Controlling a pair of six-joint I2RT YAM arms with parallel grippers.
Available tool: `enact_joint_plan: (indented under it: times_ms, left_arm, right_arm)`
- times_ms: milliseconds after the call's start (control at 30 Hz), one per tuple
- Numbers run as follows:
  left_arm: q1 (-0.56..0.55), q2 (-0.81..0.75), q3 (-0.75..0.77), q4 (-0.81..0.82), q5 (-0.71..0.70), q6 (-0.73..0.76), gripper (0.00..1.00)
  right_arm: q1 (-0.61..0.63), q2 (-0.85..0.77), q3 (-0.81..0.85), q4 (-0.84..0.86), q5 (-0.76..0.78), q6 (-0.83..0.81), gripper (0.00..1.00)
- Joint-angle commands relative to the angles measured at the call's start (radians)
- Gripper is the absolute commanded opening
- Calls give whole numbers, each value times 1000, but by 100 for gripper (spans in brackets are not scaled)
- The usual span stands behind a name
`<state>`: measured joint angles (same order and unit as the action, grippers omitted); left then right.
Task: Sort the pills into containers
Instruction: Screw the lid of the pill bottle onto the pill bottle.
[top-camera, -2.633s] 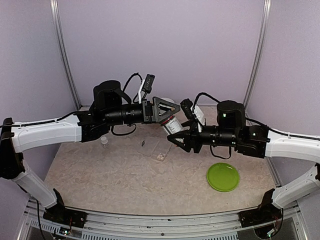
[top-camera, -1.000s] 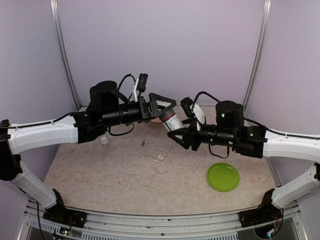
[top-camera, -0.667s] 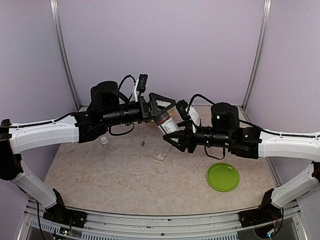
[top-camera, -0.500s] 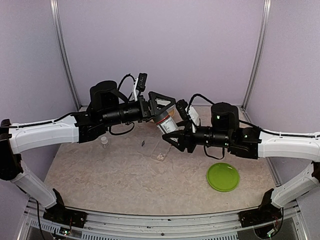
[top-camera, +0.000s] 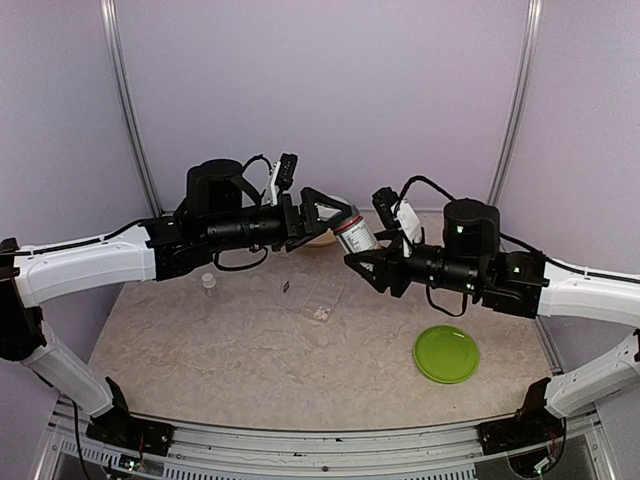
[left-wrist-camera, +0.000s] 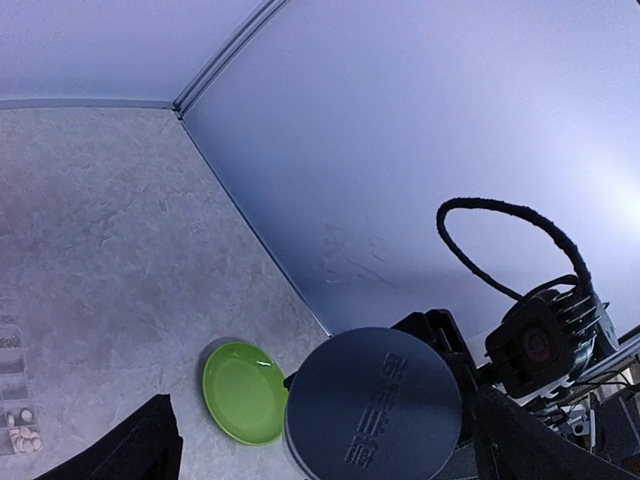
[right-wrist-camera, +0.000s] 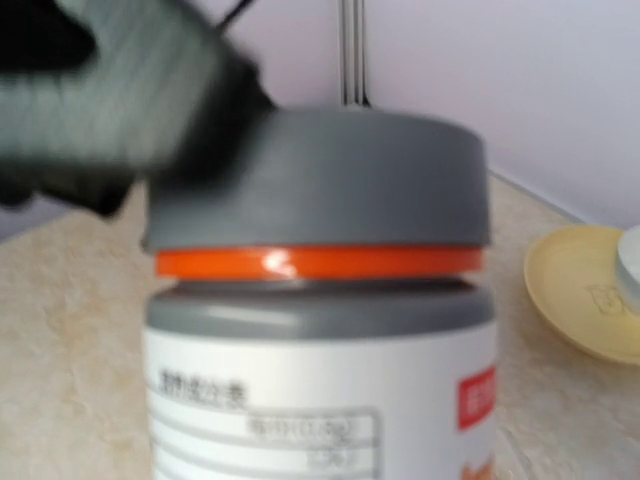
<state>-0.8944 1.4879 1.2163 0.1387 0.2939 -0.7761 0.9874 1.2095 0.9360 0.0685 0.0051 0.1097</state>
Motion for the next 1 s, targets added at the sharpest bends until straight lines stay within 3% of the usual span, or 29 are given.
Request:
enact_joint_plan:
  times_ms: [0,967]
  left_arm:
    - [13,6,29,-50,-19,-10,99]
    - [-4,16,13,47,7,-71,99]
  right_arm:
    - [7,15,24,-53,38,-33,11]
    - [37,153,78,-38,56,-35,10]
